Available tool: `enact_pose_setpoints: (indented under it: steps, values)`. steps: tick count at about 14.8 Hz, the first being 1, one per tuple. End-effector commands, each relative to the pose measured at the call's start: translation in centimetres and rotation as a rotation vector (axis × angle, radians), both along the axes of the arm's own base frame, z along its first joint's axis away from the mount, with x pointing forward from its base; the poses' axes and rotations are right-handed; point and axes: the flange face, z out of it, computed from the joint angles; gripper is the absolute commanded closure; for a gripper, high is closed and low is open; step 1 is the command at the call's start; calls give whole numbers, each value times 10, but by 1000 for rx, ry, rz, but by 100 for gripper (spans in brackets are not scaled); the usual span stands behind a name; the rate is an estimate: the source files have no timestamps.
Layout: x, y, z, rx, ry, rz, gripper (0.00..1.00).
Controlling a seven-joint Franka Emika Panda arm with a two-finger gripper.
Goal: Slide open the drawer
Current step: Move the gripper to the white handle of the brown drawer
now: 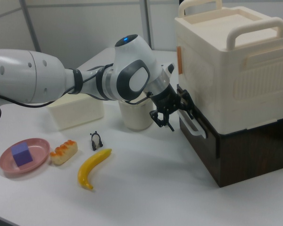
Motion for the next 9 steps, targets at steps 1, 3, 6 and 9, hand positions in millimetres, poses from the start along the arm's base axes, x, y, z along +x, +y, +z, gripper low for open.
enact_pose_setpoints:
  steps: [1, 3, 6, 9]
  values:
    - [2, -7, -1, -41, 7, 56, 37]
    - [2, -7, -1, -42, 7, 57, 58]
    - [3, -7, 1, -44, 3, 56, 85]
    - [4, -6, 0, -43, 5, 58, 93]
